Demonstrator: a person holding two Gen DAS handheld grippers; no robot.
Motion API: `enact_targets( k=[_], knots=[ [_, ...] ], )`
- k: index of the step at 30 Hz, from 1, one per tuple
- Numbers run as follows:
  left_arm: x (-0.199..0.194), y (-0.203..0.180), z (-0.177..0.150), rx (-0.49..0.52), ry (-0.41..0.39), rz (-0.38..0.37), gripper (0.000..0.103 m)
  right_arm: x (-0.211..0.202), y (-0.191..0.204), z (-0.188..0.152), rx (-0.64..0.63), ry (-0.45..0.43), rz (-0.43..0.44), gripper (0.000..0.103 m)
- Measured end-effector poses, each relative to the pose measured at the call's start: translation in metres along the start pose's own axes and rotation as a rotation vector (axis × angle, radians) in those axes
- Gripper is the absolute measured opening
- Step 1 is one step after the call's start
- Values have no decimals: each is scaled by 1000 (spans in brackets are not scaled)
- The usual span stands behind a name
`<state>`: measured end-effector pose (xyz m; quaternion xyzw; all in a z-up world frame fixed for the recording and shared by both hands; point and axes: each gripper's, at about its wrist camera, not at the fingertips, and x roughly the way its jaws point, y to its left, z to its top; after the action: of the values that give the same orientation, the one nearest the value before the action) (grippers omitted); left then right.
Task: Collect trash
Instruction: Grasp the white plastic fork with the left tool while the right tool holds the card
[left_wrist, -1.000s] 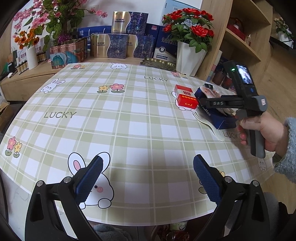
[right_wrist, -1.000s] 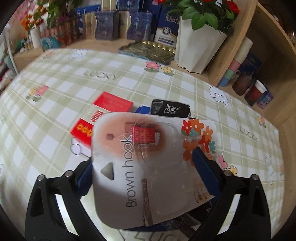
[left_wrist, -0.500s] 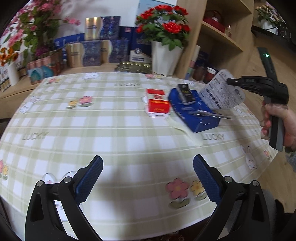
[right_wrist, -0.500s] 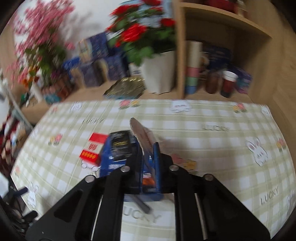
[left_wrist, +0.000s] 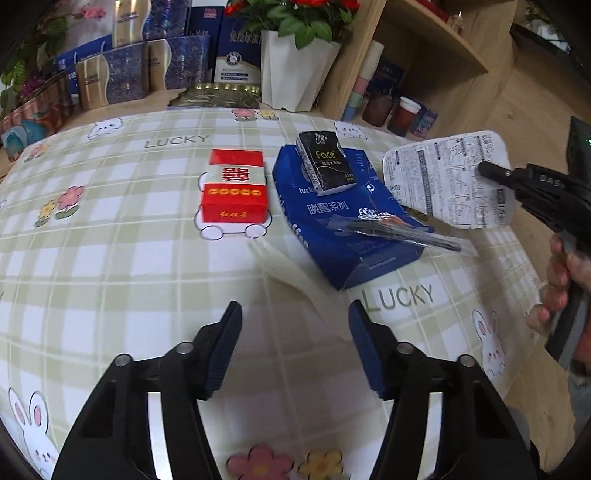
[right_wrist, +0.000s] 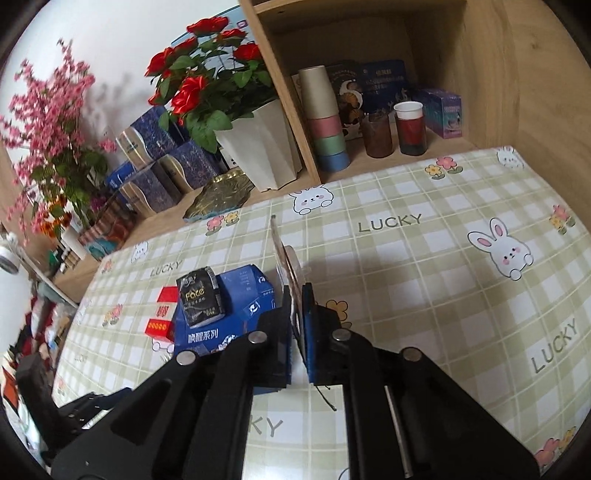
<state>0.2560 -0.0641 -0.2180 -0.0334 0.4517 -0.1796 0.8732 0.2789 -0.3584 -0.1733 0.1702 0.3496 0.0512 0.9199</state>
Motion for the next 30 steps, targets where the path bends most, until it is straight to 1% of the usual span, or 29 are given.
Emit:
enact_targets(
  k=[2, 6, 11, 12, 17, 21, 25, 26, 27, 28, 29, 30],
  knots=[
    [9, -1, 5, -14, 15, 14, 43, -3, 0, 0, -6, -10, 12, 9],
    [19, 2, 10, -69, 28, 18, 43, -10, 3, -3, -43, -20, 21, 8],
    [31, 3, 9, -104, 45, 65, 42, -11, -4, -11, -9, -10, 44, 8],
    [31, 2, 8, -110, 32, 71, 42, -10, -6, -13, -4, -7, 47, 8],
    [35, -2, 14, -149, 31, 87, 42, -10, -7, -20, -6, -4, 54, 8],
    [40, -12, 16, -114, 19, 149, 42, -12, -9, -24, 10, -15, 54, 8],
    [49, -32, 15, -17, 29, 266, 43, -14, -13, -29, 31, -28, 50, 8],
    [50, -33, 15, -11, 25, 271, 39, -14, -14, -30, 37, -28, 51, 8],
    [49, -32, 14, -20, 24, 264, 28, -15, -15, -32, 41, -28, 51, 8],
    [47, -29, 14, -33, 25, 251, 24, -16, -15, -33, 46, -30, 51, 7],
    [43, -24, 13, -59, 26, 212, 13, -18, -15, -35, 50, -33, 51, 7],
    [41, -21, 11, -74, 25, 194, 13, -20, -16, -36, 56, -39, 51, 7]
  ],
)
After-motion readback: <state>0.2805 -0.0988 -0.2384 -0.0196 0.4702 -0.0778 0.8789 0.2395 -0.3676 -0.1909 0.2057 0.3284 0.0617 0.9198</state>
